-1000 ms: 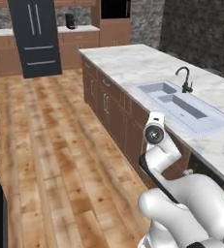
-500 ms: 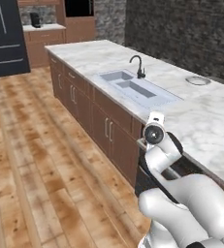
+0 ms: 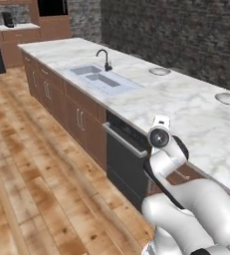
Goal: Take the chicken drumsticks from the pan and place one on each plate on the dining counter.
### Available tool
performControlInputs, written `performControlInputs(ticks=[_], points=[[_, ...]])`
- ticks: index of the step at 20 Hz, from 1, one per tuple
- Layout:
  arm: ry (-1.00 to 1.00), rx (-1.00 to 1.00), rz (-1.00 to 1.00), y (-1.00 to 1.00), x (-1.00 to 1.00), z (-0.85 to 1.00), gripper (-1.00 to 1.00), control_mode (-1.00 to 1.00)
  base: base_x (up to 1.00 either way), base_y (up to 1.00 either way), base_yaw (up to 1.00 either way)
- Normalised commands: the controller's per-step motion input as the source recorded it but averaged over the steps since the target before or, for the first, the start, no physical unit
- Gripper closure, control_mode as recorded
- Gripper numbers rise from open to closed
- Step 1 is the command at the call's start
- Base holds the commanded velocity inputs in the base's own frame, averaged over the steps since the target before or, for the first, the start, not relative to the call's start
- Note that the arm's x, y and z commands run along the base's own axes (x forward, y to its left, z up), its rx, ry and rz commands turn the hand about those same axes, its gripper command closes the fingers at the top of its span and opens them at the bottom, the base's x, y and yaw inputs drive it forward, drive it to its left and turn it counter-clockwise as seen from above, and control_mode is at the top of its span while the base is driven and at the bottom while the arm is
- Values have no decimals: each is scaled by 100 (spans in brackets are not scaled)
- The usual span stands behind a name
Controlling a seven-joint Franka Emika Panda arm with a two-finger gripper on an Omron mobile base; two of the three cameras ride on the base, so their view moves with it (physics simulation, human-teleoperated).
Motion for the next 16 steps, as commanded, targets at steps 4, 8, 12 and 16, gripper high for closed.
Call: performControlInputs(ticks=[4,8,12,16], points=[[0,0,0,0,0,0,100,100,-88,-74,-15],[0,0,0,0,0,0,100,100,-28,-99,-5],[0,0,0,0,0,0,100,100,-15,-100,-2],[0,0,0,0,0,0,100,100,-12,-100,0]])
